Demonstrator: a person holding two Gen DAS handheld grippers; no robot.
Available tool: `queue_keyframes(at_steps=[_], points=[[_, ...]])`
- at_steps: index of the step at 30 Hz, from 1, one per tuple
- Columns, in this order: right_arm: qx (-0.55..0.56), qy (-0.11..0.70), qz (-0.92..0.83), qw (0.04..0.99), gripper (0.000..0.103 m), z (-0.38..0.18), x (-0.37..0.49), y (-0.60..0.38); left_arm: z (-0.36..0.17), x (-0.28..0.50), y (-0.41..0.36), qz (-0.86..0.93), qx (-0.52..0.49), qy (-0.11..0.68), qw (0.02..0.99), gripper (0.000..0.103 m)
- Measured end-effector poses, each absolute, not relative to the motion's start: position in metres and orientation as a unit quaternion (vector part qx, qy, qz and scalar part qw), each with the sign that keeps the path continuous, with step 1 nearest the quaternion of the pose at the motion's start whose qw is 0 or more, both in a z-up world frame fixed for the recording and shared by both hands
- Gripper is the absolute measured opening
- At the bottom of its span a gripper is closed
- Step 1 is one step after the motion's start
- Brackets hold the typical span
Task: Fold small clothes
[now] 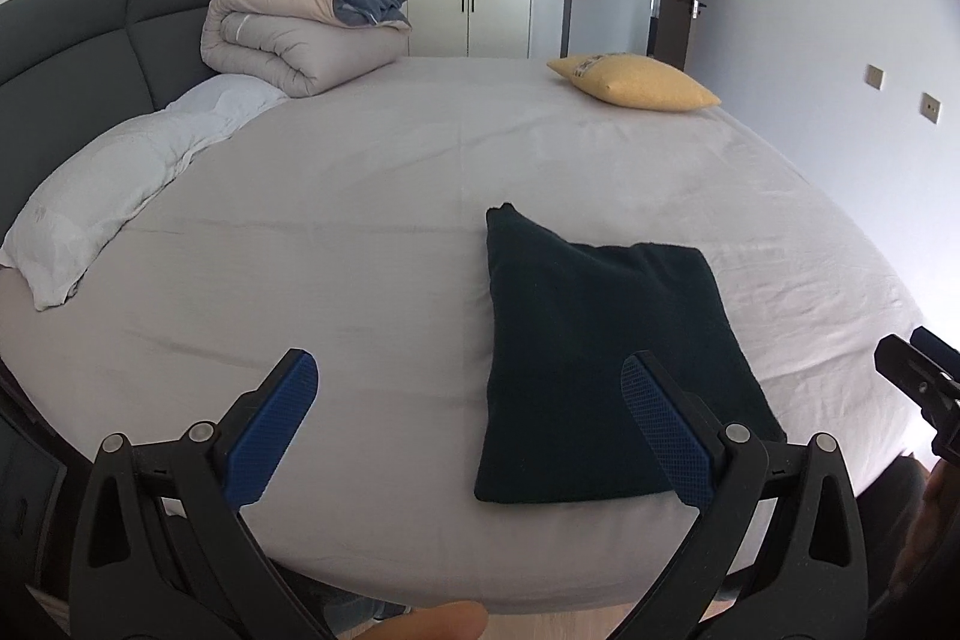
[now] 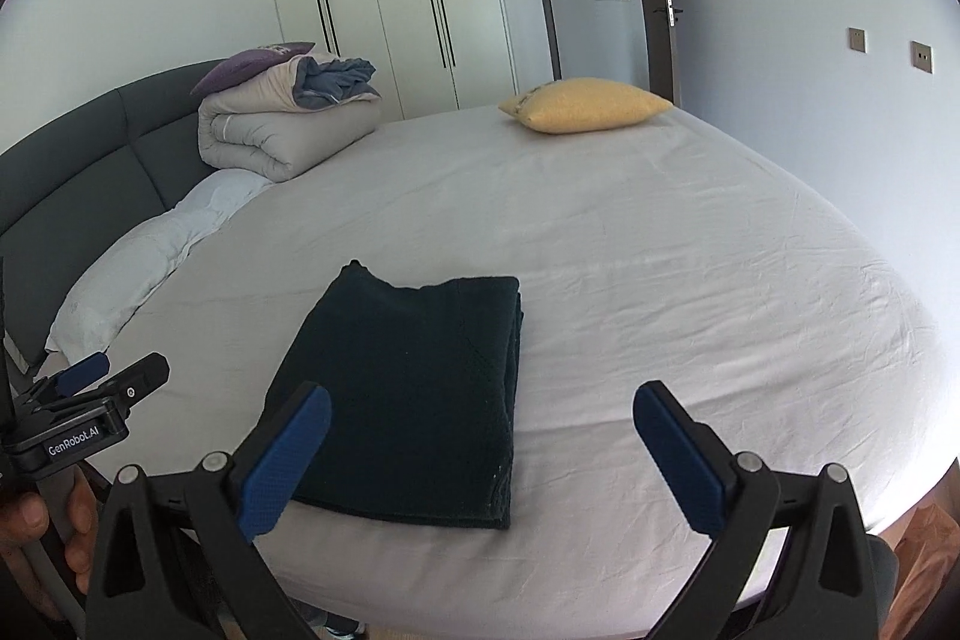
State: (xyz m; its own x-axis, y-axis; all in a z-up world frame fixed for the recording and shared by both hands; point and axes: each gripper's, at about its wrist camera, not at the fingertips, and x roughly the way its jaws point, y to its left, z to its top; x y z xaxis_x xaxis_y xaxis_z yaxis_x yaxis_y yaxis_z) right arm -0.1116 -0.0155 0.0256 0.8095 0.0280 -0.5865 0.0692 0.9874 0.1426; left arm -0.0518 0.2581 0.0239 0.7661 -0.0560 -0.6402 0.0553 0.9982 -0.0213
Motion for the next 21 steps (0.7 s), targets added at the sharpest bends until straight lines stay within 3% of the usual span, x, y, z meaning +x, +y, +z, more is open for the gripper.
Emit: queue_keyframes(at_steps=[8,21], points=[[0.065,0.337,-0.017,0.939,0.103,0.017,-0.111,-0.006,0.001,-0.037,0.258,-0.043,-0.015,0.387,0.921,0.103],[0.069,0.356,-0.027,0.932,0.103,0.011,-0.108,-0.009,-0.010,-0.035,0.252,-0.042,-0.002,0.396,0.917,0.103]])
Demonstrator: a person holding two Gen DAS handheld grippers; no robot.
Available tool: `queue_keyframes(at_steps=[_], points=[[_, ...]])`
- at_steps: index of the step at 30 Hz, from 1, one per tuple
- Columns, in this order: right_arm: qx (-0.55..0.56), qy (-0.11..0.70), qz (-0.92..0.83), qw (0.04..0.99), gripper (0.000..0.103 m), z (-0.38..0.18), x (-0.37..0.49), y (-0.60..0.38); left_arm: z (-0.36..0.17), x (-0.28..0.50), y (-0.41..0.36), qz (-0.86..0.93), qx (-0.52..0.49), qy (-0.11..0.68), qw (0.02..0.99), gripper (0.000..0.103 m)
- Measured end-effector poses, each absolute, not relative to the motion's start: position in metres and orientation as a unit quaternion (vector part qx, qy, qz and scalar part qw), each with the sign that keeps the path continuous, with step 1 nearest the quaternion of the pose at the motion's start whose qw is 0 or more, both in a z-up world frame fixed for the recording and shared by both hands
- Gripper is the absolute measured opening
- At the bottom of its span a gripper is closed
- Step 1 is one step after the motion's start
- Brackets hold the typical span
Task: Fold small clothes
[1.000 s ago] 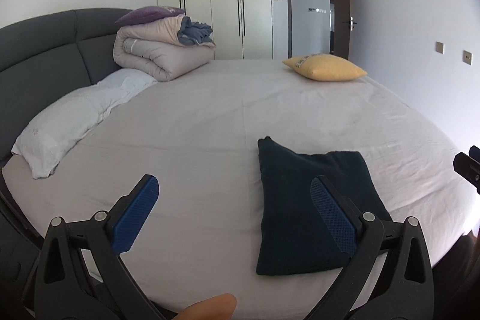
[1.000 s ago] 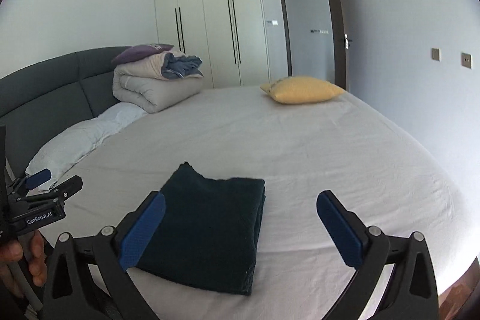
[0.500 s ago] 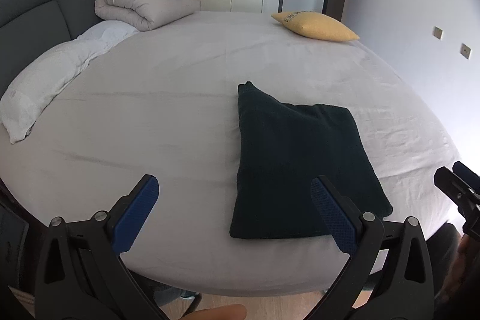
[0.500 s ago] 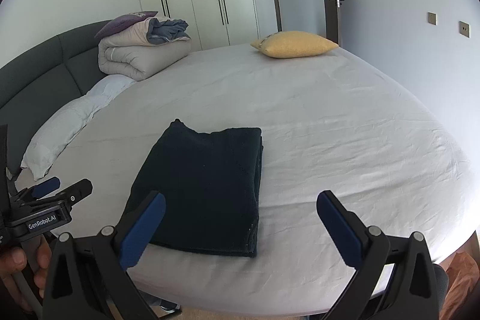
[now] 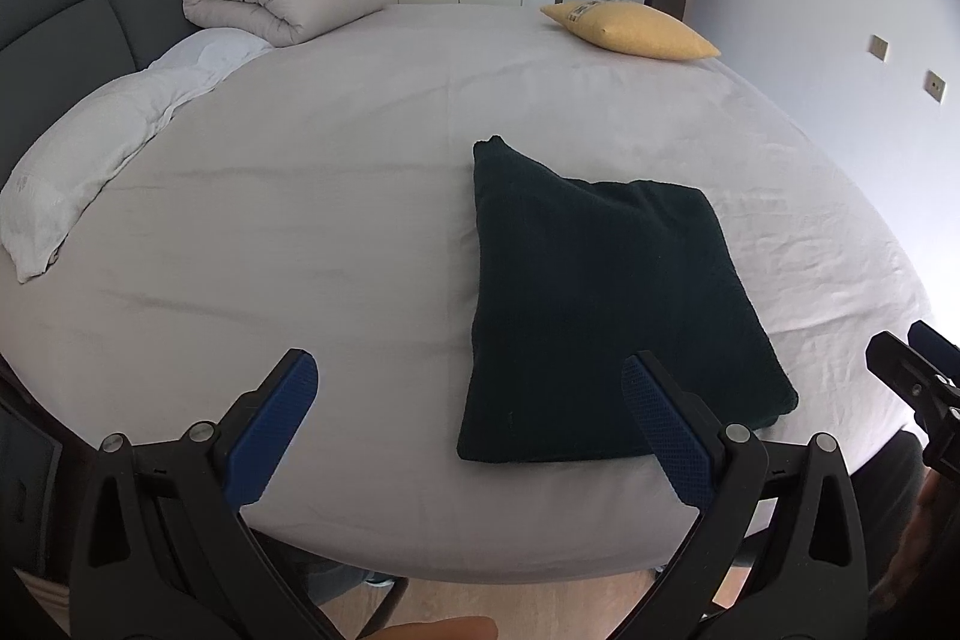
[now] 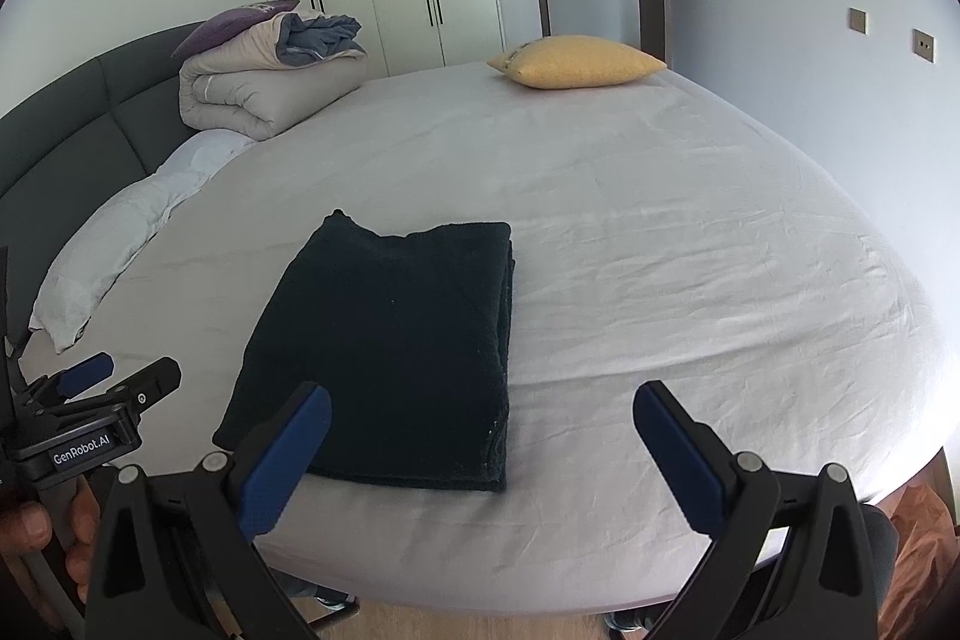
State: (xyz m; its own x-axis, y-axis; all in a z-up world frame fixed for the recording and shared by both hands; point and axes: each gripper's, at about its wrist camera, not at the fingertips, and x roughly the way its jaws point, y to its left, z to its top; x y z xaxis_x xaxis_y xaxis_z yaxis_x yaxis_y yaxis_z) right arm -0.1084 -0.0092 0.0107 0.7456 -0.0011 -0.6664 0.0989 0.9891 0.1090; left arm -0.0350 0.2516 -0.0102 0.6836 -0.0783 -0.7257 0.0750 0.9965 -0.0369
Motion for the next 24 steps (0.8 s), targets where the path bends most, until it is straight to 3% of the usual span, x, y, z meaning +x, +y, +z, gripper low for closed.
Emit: queue_keyframes(at_steps=[24], points=[[0.065,0.369,-0.027,0.927,0.103,0.0031,-0.1055,-0.0081,-0.0143,-0.0372,0.2491,-0.032,-0.004,0.395,0.918,0.103]])
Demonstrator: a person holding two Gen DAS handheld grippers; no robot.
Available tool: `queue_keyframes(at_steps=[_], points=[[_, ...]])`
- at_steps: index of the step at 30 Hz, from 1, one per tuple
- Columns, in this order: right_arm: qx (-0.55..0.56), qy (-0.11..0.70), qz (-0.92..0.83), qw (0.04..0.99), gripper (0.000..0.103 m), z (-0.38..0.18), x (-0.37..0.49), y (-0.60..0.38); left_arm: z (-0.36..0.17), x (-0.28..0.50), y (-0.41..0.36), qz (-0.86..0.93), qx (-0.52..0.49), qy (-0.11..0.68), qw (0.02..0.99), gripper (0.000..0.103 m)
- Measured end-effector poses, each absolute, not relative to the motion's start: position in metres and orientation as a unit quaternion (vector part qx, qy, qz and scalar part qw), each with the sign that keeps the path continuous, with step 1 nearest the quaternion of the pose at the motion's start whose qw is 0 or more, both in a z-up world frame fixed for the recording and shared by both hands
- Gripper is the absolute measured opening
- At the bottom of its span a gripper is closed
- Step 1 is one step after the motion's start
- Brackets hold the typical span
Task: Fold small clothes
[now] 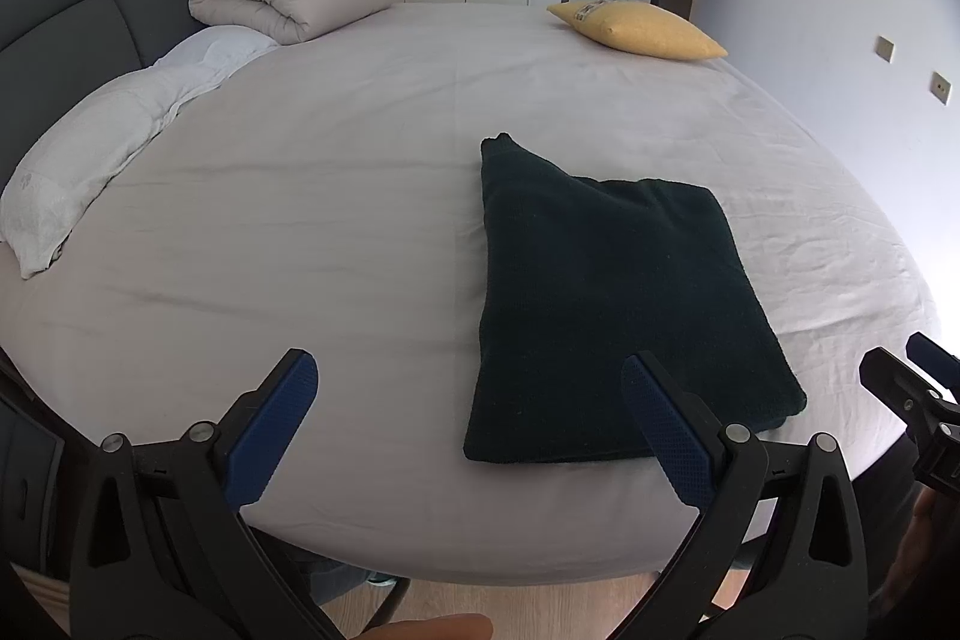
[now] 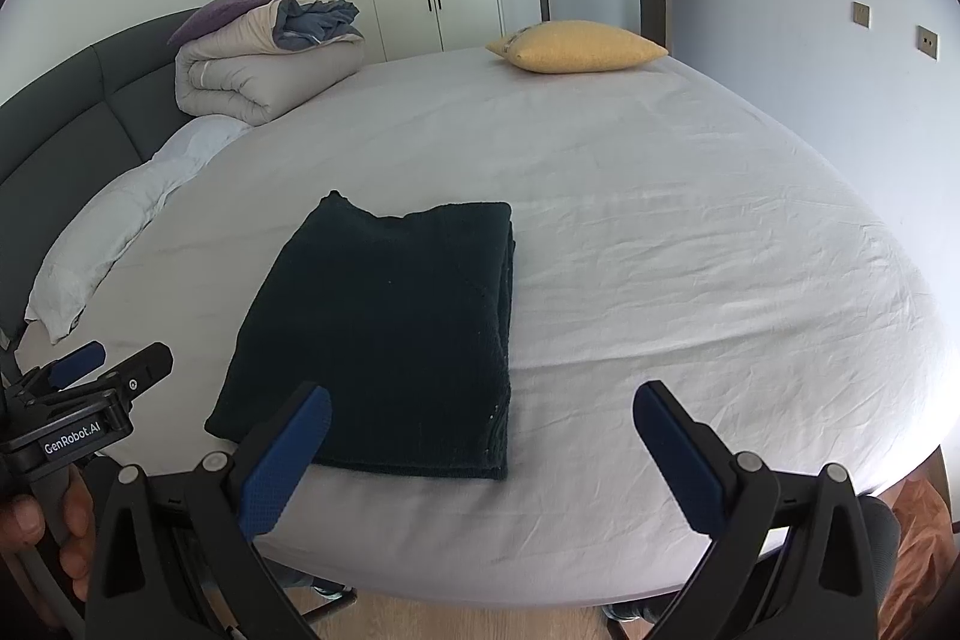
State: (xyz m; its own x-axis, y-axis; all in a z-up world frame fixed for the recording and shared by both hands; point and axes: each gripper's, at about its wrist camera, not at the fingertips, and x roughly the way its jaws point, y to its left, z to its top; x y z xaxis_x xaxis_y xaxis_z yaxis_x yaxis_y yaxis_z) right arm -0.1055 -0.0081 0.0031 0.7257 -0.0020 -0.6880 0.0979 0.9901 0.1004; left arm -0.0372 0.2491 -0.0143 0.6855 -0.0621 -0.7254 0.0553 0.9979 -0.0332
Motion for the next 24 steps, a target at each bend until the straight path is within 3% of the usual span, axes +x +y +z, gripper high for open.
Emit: queue_keyframes(at_steps=[24], points=[[0.064,0.373,-0.025,0.925,0.103,-0.0016,-0.1057,-0.0092,-0.0157,-0.0358,0.2502,-0.031,-0.006,0.398,0.917,0.103]])
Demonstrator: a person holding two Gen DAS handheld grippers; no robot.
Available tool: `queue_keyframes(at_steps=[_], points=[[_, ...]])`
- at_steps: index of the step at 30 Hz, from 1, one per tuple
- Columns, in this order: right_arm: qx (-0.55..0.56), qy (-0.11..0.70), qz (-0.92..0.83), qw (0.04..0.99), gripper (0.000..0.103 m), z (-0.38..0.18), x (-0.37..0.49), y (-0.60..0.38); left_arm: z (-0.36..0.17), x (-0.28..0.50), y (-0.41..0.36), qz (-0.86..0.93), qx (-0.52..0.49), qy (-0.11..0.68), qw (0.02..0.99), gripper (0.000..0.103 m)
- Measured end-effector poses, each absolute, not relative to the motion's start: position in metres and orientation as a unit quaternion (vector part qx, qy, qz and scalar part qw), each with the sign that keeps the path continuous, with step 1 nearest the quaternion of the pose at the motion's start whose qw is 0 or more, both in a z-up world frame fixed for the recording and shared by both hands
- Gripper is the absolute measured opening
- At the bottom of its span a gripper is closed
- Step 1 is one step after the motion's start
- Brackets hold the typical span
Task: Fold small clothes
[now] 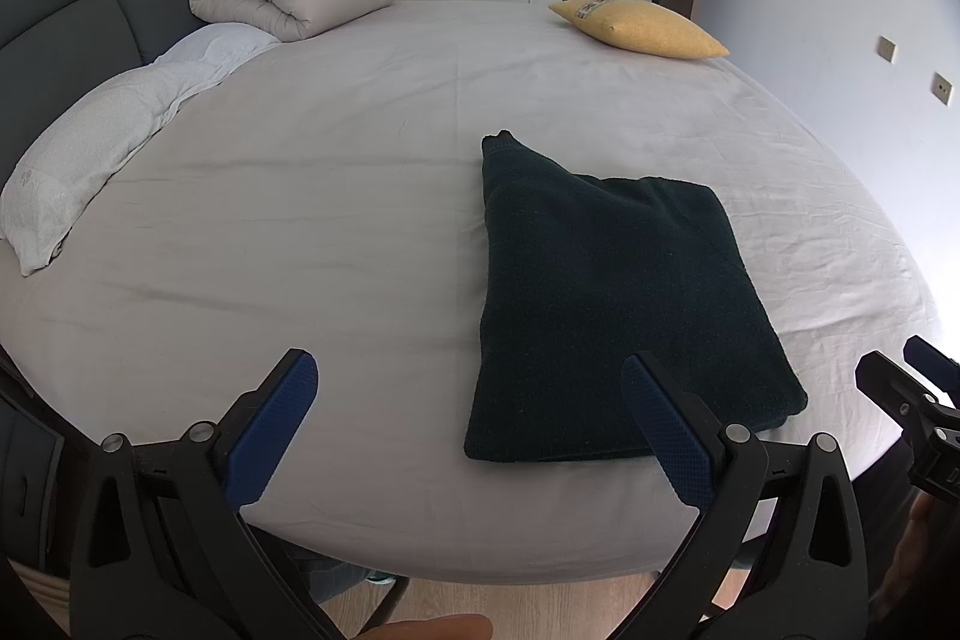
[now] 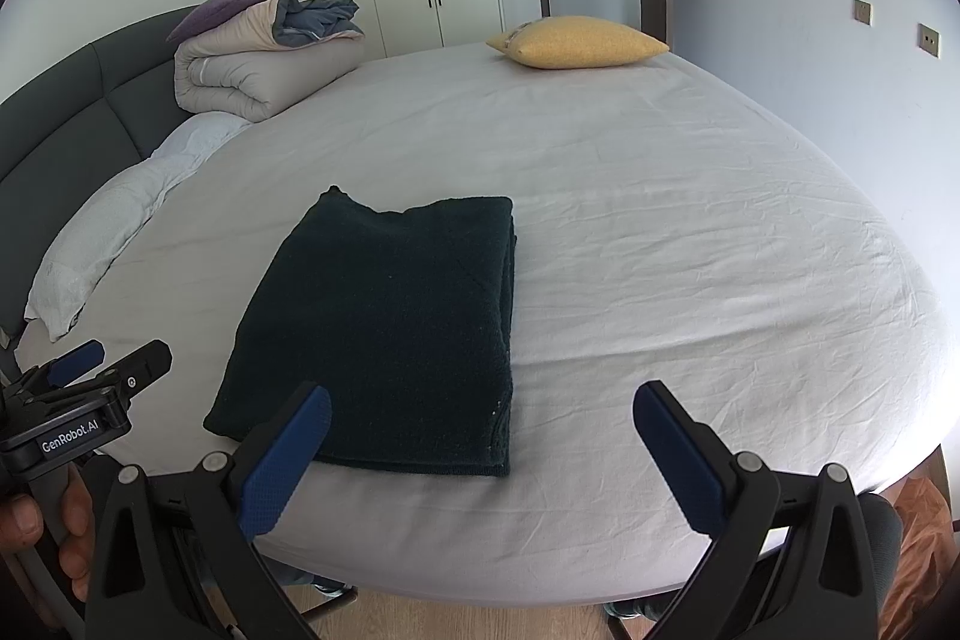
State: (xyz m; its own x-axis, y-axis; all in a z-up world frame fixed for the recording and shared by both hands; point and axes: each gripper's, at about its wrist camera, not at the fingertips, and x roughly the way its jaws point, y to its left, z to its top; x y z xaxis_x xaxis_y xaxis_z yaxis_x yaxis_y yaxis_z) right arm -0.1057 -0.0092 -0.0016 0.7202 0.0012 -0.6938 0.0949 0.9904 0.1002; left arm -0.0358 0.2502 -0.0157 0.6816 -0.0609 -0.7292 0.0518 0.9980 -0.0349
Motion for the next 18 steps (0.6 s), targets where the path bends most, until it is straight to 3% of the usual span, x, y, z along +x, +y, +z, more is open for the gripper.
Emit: queue_keyframes(at_steps=[18], points=[[0.065,0.376,-0.024,0.924,0.103,-0.0053,-0.1062,-0.0103,-0.0161,-0.0365,0.2494,-0.031,-0.006,0.399,0.917,0.103]])
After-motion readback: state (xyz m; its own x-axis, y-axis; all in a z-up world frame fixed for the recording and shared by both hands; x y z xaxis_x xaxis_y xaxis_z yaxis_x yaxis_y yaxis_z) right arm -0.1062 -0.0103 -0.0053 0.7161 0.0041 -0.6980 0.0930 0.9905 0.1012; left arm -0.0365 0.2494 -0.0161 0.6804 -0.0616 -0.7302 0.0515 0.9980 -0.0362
